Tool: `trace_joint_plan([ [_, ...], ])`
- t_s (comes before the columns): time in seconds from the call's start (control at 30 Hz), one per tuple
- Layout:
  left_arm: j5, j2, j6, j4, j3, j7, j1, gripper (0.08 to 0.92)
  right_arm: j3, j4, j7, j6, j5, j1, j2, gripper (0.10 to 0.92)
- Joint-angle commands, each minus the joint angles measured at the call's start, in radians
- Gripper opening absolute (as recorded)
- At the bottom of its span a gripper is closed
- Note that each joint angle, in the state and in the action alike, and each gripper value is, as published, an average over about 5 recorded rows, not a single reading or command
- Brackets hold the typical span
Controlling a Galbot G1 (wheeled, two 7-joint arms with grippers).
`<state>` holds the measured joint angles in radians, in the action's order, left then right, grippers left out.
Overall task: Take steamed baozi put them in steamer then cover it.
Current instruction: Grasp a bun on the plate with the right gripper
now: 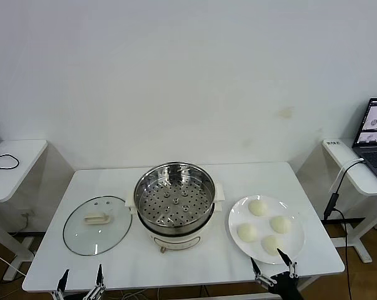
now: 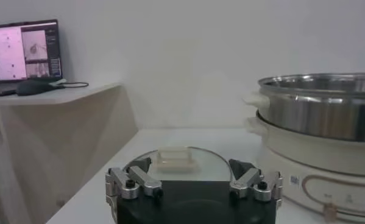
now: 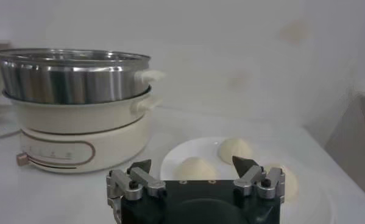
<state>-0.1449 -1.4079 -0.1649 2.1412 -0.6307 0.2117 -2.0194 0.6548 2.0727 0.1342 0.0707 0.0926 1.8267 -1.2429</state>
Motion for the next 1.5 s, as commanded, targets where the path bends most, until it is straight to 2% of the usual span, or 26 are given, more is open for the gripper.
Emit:
trace_joint_plan([
  [0.03,0.035,0.001,0.064,0.013,-0.001,0.016,0.001,0.823,0.035,-0.001,-0.028,0.01,-0.228,-0.098,0.066,0.823],
  [0.2,0.13,0.007,0.1,0.031,-0.004,0.057,0.04,0.823,0.06,-0.025,-0.022,-0.076,-0.369,-0.24,0.193,0.823],
  [0.4,0.248,0.002,0.143,0.043,0.0,0.029,0.079,0.823,0.026,-0.122,0.103,-0.184,-0.422,-0.451,0.39,0.823],
  [0.67,0.377,-0.009,0.148,0.018,0.012,0.008,0.098,0.823,-0.205,-0.304,0.359,-0.203,-0.384,-0.809,0.683,0.823],
  [0.83,0.418,-0.021,0.139,0.023,0.021,0.005,0.104,0.823,-0.426,-0.391,0.526,-0.206,-0.314,-1.017,0.784,0.823],
  [1.0,0.416,-0.019,0.14,0.023,0.014,0.008,0.112,0.823,-0.684,-0.476,0.715,-0.209,-0.269,-1.248,0.826,0.823],
  [1.17,0.411,-0.008,0.142,0.021,0.006,0.01,0.119,0.823,-0.956,-0.565,0.843,-0.2,-0.247,-1.484,0.811,0.823],
  [1.5,0.401,0.007,0.157,0.025,-0.007,0.002,0.139,0.823,-1.371,-0.775,0.936,-0.161,-0.256,-1.839,0.62,0.823],
])
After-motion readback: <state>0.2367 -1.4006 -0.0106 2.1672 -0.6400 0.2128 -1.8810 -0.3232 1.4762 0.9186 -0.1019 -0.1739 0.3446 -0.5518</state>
